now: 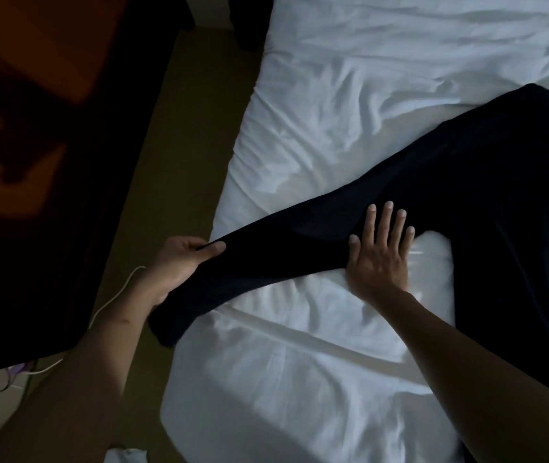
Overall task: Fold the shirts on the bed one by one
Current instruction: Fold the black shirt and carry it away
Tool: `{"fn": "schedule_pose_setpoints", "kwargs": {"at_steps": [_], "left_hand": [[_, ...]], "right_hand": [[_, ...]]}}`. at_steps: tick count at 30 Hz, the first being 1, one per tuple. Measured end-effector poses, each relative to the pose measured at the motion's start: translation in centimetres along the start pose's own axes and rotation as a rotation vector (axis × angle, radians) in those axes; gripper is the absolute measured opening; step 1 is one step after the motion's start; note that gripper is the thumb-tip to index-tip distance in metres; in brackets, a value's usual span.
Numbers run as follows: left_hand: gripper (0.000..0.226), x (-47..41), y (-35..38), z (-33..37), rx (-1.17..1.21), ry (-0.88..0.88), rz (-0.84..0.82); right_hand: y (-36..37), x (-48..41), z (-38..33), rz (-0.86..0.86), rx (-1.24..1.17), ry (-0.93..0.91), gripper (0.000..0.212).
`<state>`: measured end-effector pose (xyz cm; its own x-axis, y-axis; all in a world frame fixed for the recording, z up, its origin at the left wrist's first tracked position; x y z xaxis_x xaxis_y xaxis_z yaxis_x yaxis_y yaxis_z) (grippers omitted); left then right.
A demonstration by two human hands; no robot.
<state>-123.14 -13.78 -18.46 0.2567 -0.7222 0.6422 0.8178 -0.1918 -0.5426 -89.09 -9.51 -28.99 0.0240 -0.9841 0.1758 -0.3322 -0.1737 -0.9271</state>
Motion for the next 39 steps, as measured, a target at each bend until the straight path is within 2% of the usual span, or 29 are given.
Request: {"fn": "schedule_pose_setpoints", "kwargs": {"at_steps": [4,7,8,13,17,21,23,26,30,31,33,36,39], "left_hand": [[0.047,-1.8,0.7,-1.9,-0.305,0.025,-0.038],[0.021,-2.6,2.2,-1.5,-0.339,0.03,0.009],[0.02,-2.8,2.9,-0.9,-0.31,0.055,0.057],[0.039,-3.9,6.3,2.7,-0.296,0.269,0.076],[0.038,-6.8,5.9,2.9,-0.069,0.207,0.21],[0.049,-7.2,7.3,5.7,-0.277,0.19,0.204],[0.061,-7.2,8.4,7.8,-0.384,0.276,0.178],[0.047,-7.8,10.4,10.2,-0.489,0.438,0.133],[0.024,-9.1,11.6,11.9,-0.374,0.215,0.161],[0.022,-9.0,11.9,12.5,-0.386,0.209,0.176],[0.033,-8.4,13.0,14.2,-0.432,0.26,0.189],[0.062,-8.2,15.2,17.3,-0.502,0.383,0.127],[0.059,-9.5,16.8,19.4,-0.672,0.445,0.08]], "right_hand": [[0.1,0.4,0.1,-0.027,-0.014,0.005,0.068],[0.1,0.3,0.1,-0.048,-0.025,0.02,0.068],[0.2,0.3,0.1,-0.053,-0.025,0.026,0.068],[0.3,0.3,0.2,-0.058,-0.012,0.038,0.067],[0.3,0.3,0.2,-0.062,-0.013,0.037,0.067],[0.4,0.4,0.1,-0.05,-0.015,0.045,0.066],[0.4,0.5,0.0,-0.051,-0.024,0.045,0.066],[0.3,0.6,-0.1,-0.063,-0.036,0.036,0.065],[0.0,0.4,-0.1,-0.091,-0.053,0.029,0.066],[-0.1,0.3,-0.1,-0.103,-0.057,0.032,0.066],[-0.3,0.2,0.0,-0.134,-0.064,0.034,0.067],[-1.3,-0.2,0.1,-0.187,-0.075,0.027,0.069],[-3.9,-0.3,1.0,-0.21,-0.119,-0.044,0.066]]}}
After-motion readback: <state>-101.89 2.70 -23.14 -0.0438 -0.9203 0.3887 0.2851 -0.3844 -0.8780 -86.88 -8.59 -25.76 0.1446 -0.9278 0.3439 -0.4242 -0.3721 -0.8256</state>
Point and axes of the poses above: each hand's wrist, its own x-axis away from the middle knuckle, its own y-axis out of the palm, z = x × y, the point moved 1 cm from there along -x, towards the middle knuckle, and after that the axes turned 8 degrees about -x, right-handed, at the moved point
